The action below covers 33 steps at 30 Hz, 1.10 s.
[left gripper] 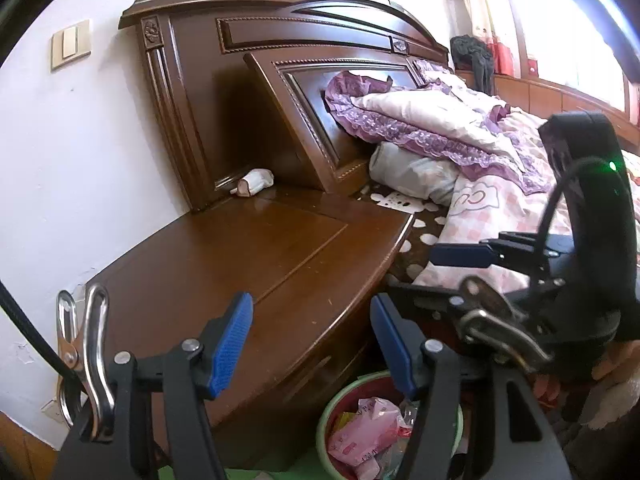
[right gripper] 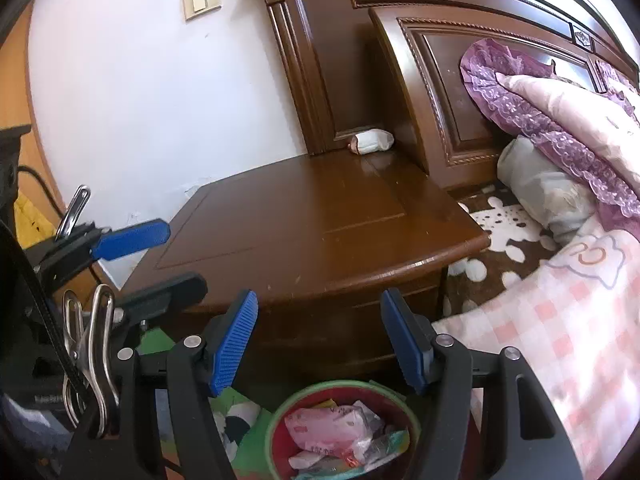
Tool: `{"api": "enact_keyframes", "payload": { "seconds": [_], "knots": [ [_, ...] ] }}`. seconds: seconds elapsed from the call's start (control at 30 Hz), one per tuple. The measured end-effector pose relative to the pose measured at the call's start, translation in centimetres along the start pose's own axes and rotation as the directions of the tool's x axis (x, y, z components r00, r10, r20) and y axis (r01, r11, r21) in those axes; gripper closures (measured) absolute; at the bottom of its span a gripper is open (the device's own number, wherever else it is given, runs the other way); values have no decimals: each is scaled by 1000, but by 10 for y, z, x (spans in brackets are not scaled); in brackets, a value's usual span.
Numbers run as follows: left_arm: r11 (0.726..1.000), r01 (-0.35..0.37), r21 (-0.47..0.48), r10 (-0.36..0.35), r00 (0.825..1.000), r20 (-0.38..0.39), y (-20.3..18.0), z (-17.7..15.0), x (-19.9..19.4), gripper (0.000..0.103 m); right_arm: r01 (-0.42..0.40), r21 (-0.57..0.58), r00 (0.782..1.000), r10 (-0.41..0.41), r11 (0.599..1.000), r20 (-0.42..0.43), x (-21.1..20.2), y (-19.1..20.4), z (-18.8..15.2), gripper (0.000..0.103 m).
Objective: Collect trash
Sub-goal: 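Raise both open grippers out of the bin toward the nightstand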
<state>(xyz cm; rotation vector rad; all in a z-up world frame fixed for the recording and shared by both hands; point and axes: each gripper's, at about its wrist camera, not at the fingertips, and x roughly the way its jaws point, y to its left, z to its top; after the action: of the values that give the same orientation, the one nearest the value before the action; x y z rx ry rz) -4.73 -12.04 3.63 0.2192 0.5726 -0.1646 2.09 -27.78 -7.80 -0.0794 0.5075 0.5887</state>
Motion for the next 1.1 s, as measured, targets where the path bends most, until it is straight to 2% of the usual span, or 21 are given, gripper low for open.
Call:
{"api": "enact_keyframes", "payload": {
  "seconds": [0.5,1.1],
  "knots": [
    [996,-66,-51,67,998,19,29,11,8,38,-9,0,1000,9,1000,16,25,12,24,37],
    [987,-87,-134,88,996,-3,66,23,36,38,23,63,1000,-24,998,17,68,-1,51,37]
  ]
}}
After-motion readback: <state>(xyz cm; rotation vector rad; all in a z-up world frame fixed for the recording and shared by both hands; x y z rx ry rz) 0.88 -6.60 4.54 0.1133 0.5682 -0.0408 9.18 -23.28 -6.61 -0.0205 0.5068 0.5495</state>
